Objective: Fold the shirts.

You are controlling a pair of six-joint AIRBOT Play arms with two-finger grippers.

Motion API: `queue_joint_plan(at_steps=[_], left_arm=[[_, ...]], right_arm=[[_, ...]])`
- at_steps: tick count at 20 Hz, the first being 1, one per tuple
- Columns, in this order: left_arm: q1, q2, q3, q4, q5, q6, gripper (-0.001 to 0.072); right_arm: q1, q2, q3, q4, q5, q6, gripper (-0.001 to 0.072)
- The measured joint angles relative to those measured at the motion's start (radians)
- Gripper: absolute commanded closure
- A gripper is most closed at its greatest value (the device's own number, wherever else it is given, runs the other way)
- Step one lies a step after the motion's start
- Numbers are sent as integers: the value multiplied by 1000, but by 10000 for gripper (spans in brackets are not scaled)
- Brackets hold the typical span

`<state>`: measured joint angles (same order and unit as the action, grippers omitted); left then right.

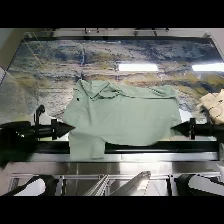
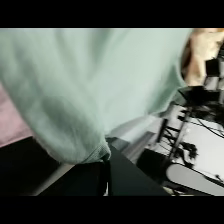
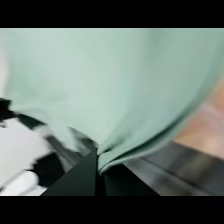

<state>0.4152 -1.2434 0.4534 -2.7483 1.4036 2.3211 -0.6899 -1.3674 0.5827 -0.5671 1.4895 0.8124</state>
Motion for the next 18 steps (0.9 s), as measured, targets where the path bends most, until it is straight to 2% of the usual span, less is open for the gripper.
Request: queue_joint_plan(at_steps=[2, 5, 7, 9, 14, 16, 18], left_arm=[[-2, 60, 119, -104, 153, 2, 680], [-2, 209, 360, -182, 311, -51, 679], [23, 307, 578, -213, 358, -92, 679], [84, 380, 833, -230, 377, -127, 679], [216, 377, 1375, -231, 350, -161, 679], [215, 307, 1485, -206, 318, -167, 679], [182, 224, 1519, -195, 293, -170, 679]], right_arm=[[-1, 97, 65, 235, 104, -44, 694], [-39, 301, 198, 600, 178, -77, 694], [-103, 470, 309, 794, 137, -93, 694], [-175, 616, 415, 900, 51, -100, 694], [-255, 755, 639, 980, -121, -108, 693], [-261, 758, 679, 924, -149, -103, 693], [-238, 750, 679, 801, -167, -68, 693]])
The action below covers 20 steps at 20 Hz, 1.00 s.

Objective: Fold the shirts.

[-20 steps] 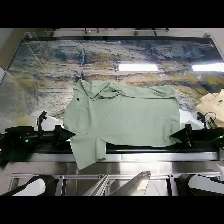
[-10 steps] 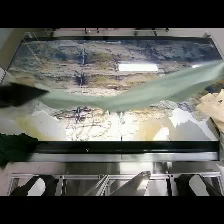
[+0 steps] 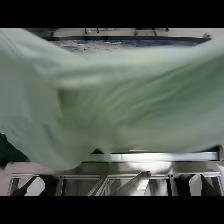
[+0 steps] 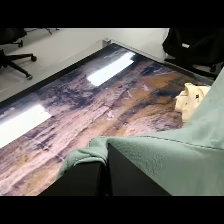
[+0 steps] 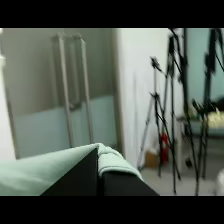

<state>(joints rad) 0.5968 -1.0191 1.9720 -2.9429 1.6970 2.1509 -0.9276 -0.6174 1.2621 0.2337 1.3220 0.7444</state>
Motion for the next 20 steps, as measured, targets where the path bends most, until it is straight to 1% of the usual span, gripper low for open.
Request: queue_joint_plan(at_steps=[2, 4, 6, 7, 9, 11, 12, 13, 16, 18, 20], left_arm=[[-69, -94, -17, 22, -13, 15, 679], [-163, -200, -46, 99, -25, 31, 679], [-262, -313, -65, 211, -43, 42, 679], [-311, -380, -72, 285, -57, 48, 679], [-381, -505, -80, 383, -79, 57, 679], [-417, -629, -84, 433, -105, 61, 680], [-423, -685, -85, 447, -119, 61, 679], [-421, -740, -86, 447, -129, 64, 679], [-385, -861, -67, 386, -175, 64, 680], [-358, -921, -19, 342, -193, 62, 680], [-344, -959, 23, 323, -202, 48, 680]], right_arm=[[71, -16, -57, -105, -23, 23, 693], [176, -43, -164, -206, -89, 33, 694], [294, -87, -294, -293, -196, 32, 694], [354, -124, -362, -326, -267, 20, 694], [447, -229, -462, -368, -403, -6, 694], [500, -370, -506, -369, -489, -37, 695], [514, -462, -509, -350, -510, -64, 695], [521, -543, -496, -325, -512, -89, 695], [533, -760, -395, -267, -484, -143, 695], [536, -845, -322, -247, -472, -160, 696], [537, -890, -270, -236, -475, -172, 696]])
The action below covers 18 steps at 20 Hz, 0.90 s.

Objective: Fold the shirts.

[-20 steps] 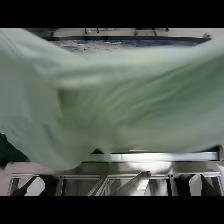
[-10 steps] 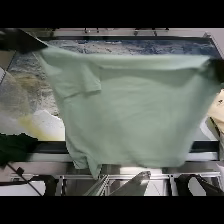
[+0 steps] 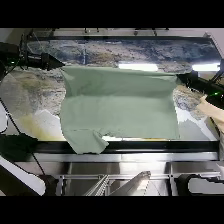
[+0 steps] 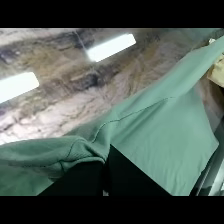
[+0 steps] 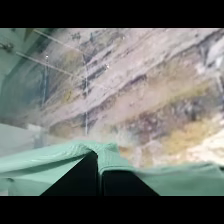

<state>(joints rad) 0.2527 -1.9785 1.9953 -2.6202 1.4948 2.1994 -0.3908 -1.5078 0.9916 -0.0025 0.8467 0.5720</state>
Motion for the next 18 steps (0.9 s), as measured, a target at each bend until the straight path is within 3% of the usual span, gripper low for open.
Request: queue_joint_plan(at_steps=[5, 10, 18], left_arm=[[5, -38, -13, -14, -23, -9, 680], [21, -45, -184, 5, -30, -12, 681], [24, -46, -437, 76, -70, -11, 681]], right_arm=[[-1, -42, 40, -87, -23, -8, 697], [-24, -51, -2, -232, -16, 31, 697], [-35, -95, -134, -301, -2, 18, 695]])
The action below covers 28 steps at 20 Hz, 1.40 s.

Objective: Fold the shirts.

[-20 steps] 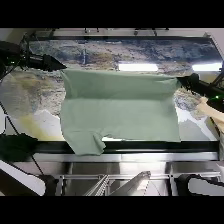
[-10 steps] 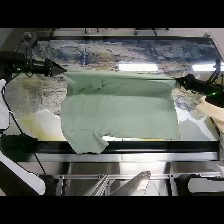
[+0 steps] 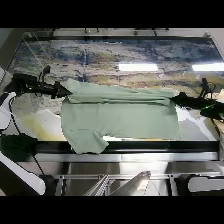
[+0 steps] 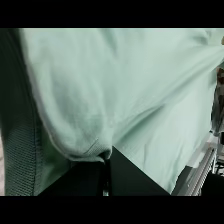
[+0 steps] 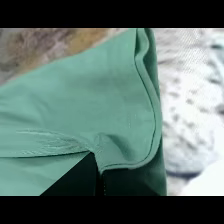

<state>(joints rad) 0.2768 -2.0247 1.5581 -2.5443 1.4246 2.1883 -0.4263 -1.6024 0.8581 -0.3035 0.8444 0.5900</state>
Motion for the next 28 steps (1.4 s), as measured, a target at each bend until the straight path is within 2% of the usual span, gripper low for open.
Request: queue_joint_plan(at_steps=[2, 3, 4, 5, 6, 10, 14, 17, 20, 24, 28], left_arm=[[0, 0, -26, 6, 0, 0, 669], [0, 0, -34, 6, 12, 0, 487], [0, 0, -39, 13, 29, 0, 364], [1, 1, -42, 12, 55, -5, 292], [3, 2, -45, 12, 86, -11, 274], [23, 46, -74, 4, 197, -56, 275], [100, 225, -262, 8, 240, -60, 275], [204, 396, -496, 12, 223, -43, 275], [304, 552, -719, 13, 140, -37, 275], [380, 701, -929, 29, 70, -34, 275], [410, 809, -1070, 75, 21, -49, 275]], right_arm=[[0, -10, -8, -3, 3, -4, 669], [0, -13, -11, -3, 12, -4, 490], [-4, -14, -12, -5, 23, -5, 307], [-13, -11, -13, -6, 50, -7, 299], [-25, -4, -14, -11, 74, -7, 298], [-122, 75, -17, -62, 196, 41, 298], [-246, 196, -68, -199, 277, 130, 298], [-320, 264, -164, -331, 304, 199, 298], [-351, 278, -253, -422, 302, 249, 300], [-329, 238, -318, -422, 306, 289, 304], [-223, 187, -341, -367, 322, 305, 344]])
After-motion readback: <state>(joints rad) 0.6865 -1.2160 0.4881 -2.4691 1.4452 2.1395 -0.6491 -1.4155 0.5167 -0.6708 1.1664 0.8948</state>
